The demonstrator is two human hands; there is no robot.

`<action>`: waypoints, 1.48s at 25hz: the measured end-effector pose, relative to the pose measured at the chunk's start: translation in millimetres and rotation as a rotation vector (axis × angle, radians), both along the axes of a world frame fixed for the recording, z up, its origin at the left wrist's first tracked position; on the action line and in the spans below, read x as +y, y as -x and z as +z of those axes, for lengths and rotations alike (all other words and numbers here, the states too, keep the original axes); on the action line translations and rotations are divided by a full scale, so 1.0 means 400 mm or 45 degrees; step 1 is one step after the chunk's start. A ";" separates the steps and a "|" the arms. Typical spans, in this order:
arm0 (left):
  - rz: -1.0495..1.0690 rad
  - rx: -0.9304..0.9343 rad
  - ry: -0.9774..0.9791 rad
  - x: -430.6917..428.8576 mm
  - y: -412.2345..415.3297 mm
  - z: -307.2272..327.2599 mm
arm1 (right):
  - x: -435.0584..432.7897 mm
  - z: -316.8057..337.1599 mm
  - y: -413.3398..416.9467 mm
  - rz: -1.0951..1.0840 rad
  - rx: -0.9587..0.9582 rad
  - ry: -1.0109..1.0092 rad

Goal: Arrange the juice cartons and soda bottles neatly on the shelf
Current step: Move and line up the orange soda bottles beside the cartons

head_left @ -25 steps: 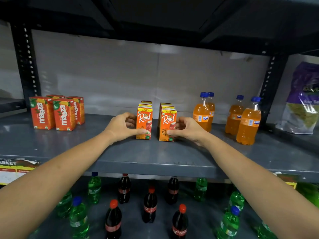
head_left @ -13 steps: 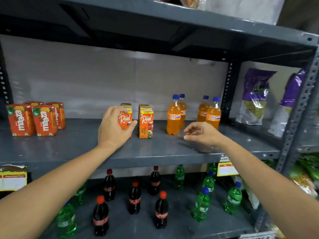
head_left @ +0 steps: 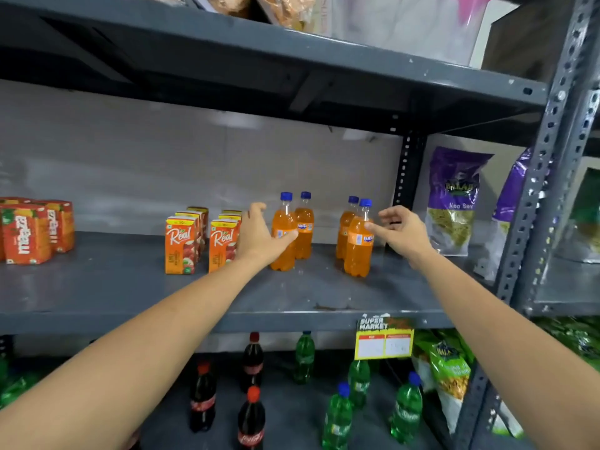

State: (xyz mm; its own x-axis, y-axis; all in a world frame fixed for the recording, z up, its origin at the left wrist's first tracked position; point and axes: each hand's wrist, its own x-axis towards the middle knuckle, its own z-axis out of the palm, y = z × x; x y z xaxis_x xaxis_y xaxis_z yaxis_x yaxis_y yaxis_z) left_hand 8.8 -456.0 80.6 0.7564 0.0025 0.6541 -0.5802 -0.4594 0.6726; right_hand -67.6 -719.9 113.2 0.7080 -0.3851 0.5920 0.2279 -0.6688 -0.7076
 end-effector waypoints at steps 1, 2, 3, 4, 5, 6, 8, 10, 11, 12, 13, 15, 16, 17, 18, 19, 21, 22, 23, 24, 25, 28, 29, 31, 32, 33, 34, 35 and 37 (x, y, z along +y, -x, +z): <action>0.021 0.059 0.032 -0.015 -0.021 -0.008 | -0.016 -0.003 -0.022 0.029 0.033 -0.039; 0.008 0.128 0.069 -0.022 -0.039 -0.016 | -0.025 -0.011 -0.044 0.077 0.095 -0.073; -0.039 0.195 0.105 -0.031 -0.052 -0.025 | -0.035 -0.023 -0.064 0.146 0.173 -0.092; -0.090 0.236 0.132 -0.042 -0.063 -0.036 | -0.046 -0.037 -0.083 0.240 0.247 -0.101; -0.113 0.239 0.140 -0.050 -0.073 -0.045 | -0.057 -0.050 -0.101 0.329 0.301 -0.107; -0.107 0.221 0.137 -0.056 -0.080 -0.049 | -0.068 -0.061 -0.116 0.400 0.330 -0.116; -0.098 0.195 0.144 -0.064 -0.089 -0.048 | -0.089 -0.079 -0.137 0.487 0.317 -0.151; -0.157 0.225 0.152 -0.077 -0.096 -0.042 | -0.106 -0.085 -0.148 0.548 0.276 -0.193; -0.204 0.257 0.158 -0.087 -0.099 -0.040 | -0.113 -0.086 -0.152 0.574 0.262 -0.205; -0.253 0.291 0.173 -0.099 -0.100 -0.039 | -0.117 -0.086 -0.155 0.591 0.255 -0.204; -0.299 0.321 0.189 -0.112 -0.100 -0.039 | -0.121 -0.086 -0.160 0.602 0.255 -0.198; -0.377 0.355 0.205 -0.139 -0.098 -0.042 | -0.128 -0.087 -0.167 0.620 0.264 -0.191; -0.413 0.362 0.210 -0.149 -0.098 -0.045 | -0.130 -0.089 -0.169 0.630 0.264 -0.189; -0.444 0.366 0.213 -0.155 -0.099 -0.048 | -0.131 -0.092 -0.171 0.638 0.258 -0.188; -0.467 0.370 0.219 -0.158 -0.101 -0.051 | -0.132 -0.094 -0.173 0.648 0.248 -0.186; -0.488 0.376 0.228 -0.158 -0.101 -0.055 | -0.131 -0.096 -0.174 0.659 0.238 -0.180; -0.524 0.384 0.246 -0.154 -0.100 -0.057 | -0.130 -0.097 -0.174 0.689 0.223 -0.168; -0.542 0.386 0.251 -0.151 -0.100 -0.057 | -0.129 -0.098 -0.174 0.702 0.225 -0.170; -0.559 0.384 0.251 -0.148 -0.102 -0.057 | -0.130 -0.099 -0.174 0.710 0.236 -0.175; -0.574 0.381 0.247 -0.143 -0.103 -0.057 | -0.131 -0.099 -0.174 0.717 0.253 -0.179; -0.584 0.379 0.242 -0.139 -0.103 -0.055 | -0.132 -0.099 -0.174 0.724 0.273 -0.180; -0.601 0.391 0.236 -0.133 -0.108 -0.053 | -0.130 -0.100 -0.174 0.747 0.316 -0.160; -0.609 0.392 0.235 -0.133 -0.108 -0.053 | -0.129 -0.099 -0.173 0.749 0.316 -0.163; -0.633 0.398 0.234 -0.134 -0.108 -0.052 | -0.128 -0.098 -0.170 0.750 0.305 -0.167; -0.643 0.402 0.231 -0.134 -0.108 -0.051 | -0.129 -0.098 -0.168 0.747 0.294 -0.165; -0.649 0.408 0.229 -0.133 -0.107 -0.051 | -0.130 -0.096 -0.166 0.742 0.282 -0.166; -0.658 0.417 0.231 -0.132 -0.108 -0.051 | -0.130 -0.096 -0.164 0.734 0.273 -0.173; -0.668 0.425 0.235 -0.131 -0.108 -0.051 | -0.129 -0.096 -0.162 0.730 0.266 -0.174; -0.684 0.429 0.236 -0.130 -0.105 -0.049 | -0.126 -0.096 -0.158 0.729 0.257 -0.161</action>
